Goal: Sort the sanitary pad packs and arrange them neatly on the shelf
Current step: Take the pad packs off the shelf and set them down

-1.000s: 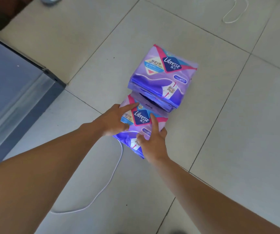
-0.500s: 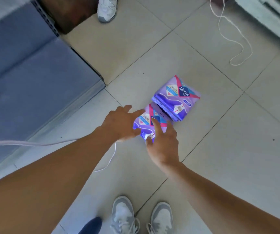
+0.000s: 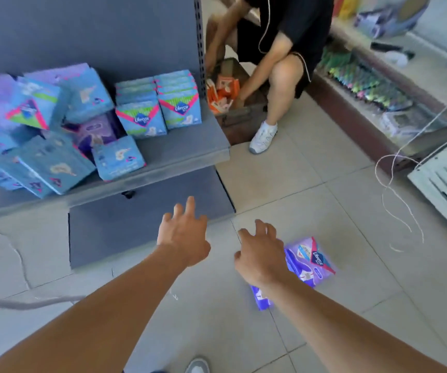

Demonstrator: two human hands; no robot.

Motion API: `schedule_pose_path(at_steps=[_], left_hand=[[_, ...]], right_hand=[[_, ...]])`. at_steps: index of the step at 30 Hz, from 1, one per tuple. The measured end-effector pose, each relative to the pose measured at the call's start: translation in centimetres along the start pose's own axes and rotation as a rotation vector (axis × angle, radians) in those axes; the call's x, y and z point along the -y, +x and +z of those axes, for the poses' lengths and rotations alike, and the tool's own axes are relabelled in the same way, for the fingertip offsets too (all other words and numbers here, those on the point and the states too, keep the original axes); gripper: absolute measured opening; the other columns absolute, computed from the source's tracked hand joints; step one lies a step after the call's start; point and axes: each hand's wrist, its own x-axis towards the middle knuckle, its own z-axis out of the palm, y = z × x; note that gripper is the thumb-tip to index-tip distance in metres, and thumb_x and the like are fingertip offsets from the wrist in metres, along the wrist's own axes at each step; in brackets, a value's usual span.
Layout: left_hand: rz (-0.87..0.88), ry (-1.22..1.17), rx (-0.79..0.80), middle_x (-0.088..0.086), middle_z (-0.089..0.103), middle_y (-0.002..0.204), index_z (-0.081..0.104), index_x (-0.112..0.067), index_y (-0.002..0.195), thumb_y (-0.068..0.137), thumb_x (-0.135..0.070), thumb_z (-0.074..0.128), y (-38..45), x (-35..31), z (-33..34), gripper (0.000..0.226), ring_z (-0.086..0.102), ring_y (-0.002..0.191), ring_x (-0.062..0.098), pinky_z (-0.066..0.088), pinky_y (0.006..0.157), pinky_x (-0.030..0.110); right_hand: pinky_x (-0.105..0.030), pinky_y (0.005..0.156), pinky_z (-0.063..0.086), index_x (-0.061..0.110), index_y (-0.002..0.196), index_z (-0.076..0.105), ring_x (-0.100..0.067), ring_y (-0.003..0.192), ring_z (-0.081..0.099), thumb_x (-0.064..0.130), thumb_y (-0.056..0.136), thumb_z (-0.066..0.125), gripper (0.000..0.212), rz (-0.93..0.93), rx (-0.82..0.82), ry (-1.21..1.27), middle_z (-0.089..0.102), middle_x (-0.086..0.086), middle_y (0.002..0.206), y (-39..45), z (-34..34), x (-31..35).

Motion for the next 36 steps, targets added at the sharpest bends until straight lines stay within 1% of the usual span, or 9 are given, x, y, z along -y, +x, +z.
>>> schedule_pose_path(at_steps=[3, 8, 13, 16, 20, 25, 29, 33, 36], left_hand=[[-0.112, -0.072, -0.036, 0.013, -0.001, 0.161, 0.037, -0.029, 0.144, 0.090, -0.041, 0.049, -2.0, 4.5, -2.3, 0.056, 0.019, 0.142, 0.033, 0.030, 0.110, 0.044], [-0.328, -0.141, -0.130, 0.011, 0.005, 0.159, 0.037, -0.030, 0.142, 0.088, -0.047, 0.051, -4.5, 13.3, -3.2, 0.058, 0.025, 0.140, 0.029, 0.034, 0.108, 0.041], [-0.535, -0.213, -0.213, 0.007, 0.025, 0.149, 0.037, -0.029, 0.143, 0.084, -0.049, 0.054, -6.8, 22.0, -2.3, 0.064, 0.037, 0.130, 0.029, 0.042, 0.100, 0.041], [-0.612, -0.247, -0.216, 0.007, 0.027, 0.148, 0.031, -0.031, 0.146, 0.084, -0.052, 0.055, -7.6, 26.3, -1.9, 0.070, 0.039, 0.129, 0.030, 0.042, 0.099, 0.041], [-0.653, -0.282, -0.241, 0.007, 0.028, 0.147, 0.032, -0.031, 0.144, 0.082, -0.053, 0.055, -8.1, 31.0, -2.4, 0.069, 0.038, 0.130, 0.030, 0.042, 0.099, 0.041], [-0.706, -0.279, -0.282, 0.008, 0.029, 0.148, 0.034, -0.029, 0.143, 0.084, -0.052, 0.057, -7.7, 37.1, -4.7, 0.067, 0.037, 0.131, 0.030, 0.042, 0.098, 0.041], [-0.740, -0.271, -0.293, 0.011, 0.030, 0.148, 0.034, -0.029, 0.143, 0.083, -0.054, 0.057, -6.2, 40.4, -5.0, 0.069, 0.038, 0.130, 0.032, 0.042, 0.098, 0.042], [-0.743, -0.271, -0.303, 0.013, 0.031, 0.148, 0.021, -0.032, 0.149, 0.084, -0.054, 0.056, -3.2, 42.3, -4.4, 0.077, 0.039, 0.130, 0.034, 0.041, 0.099, 0.043], [-0.757, -0.272, -0.323, 0.013, 0.033, 0.146, 0.017, -0.033, 0.151, 0.085, -0.056, 0.056, 0.1, 44.0, -3.9, 0.080, 0.039, 0.129, 0.035, 0.041, 0.098, 0.044]], right_hand=[[-0.040, 0.105, 0.034, 0.019, 0.134, 0.046, -0.030, 0.141, 0.020, 0.028, 0.094, 0.048, 0.042, -0.125, -0.007, -0.028, 0.023, -0.012, 0.153, 0.4, -3.6, 4.0], [-0.039, 0.106, 0.034, 0.019, 0.136, 0.043, -0.027, 0.141, 0.023, 0.030, 0.095, 0.047, 0.042, -0.344, -0.068, -0.083, 0.023, -0.010, 0.153, 2.4, -7.1, 10.9], [-0.037, 0.111, 0.033, 0.020, 0.138, 0.045, -0.024, 0.140, 0.027, 0.031, 0.096, 0.047, 0.044, -0.461, -0.127, -0.031, 0.026, -0.005, 0.154, 5.3, -8.0, 17.7], [-0.035, 0.108, 0.036, 0.018, 0.136, 0.048, -0.024, 0.136, 0.033, 0.029, 0.095, 0.049, 0.043, -0.513, -0.149, -0.029, 0.033, -0.004, 0.150, 7.3, -8.2, 21.4], [-0.034, 0.105, 0.039, 0.018, 0.135, 0.048, -0.023, 0.131, 0.036, 0.027, 0.093, 0.050, 0.043, -0.570, -0.124, -0.039, 0.037, 0.000, 0.146, 10.1, -9.0, 26.0], [-0.034, 0.107, 0.037, 0.017, 0.132, 0.050, -0.021, 0.131, 0.037, 0.027, 0.094, 0.054, 0.040, -0.624, -0.152, -0.019, 0.041, 0.000, 0.139, 13.6, -10.9, 31.6], [-0.036, 0.101, 0.042, 0.017, 0.121, 0.054, -0.021, 0.122, 0.042, 0.027, 0.093, 0.056, 0.030, -0.661, -0.140, -0.042, 0.046, -0.001, 0.130, 16.0, -11.1, 34.5], [-0.039, 0.096, 0.043, 0.015, 0.114, 0.057, -0.025, 0.117, 0.047, 0.025, 0.091, 0.057, 0.026, -0.706, -0.131, -0.026, 0.049, -0.003, 0.124, 19.2, -10.5, 36.8], [-0.041, 0.097, 0.042, 0.013, 0.120, 0.056, -0.027, 0.123, 0.042, 0.023, 0.091, 0.055, 0.030, -0.758, -0.144, -0.030, 0.047, -0.005, 0.131, 22.8, -10.1, 38.8]])
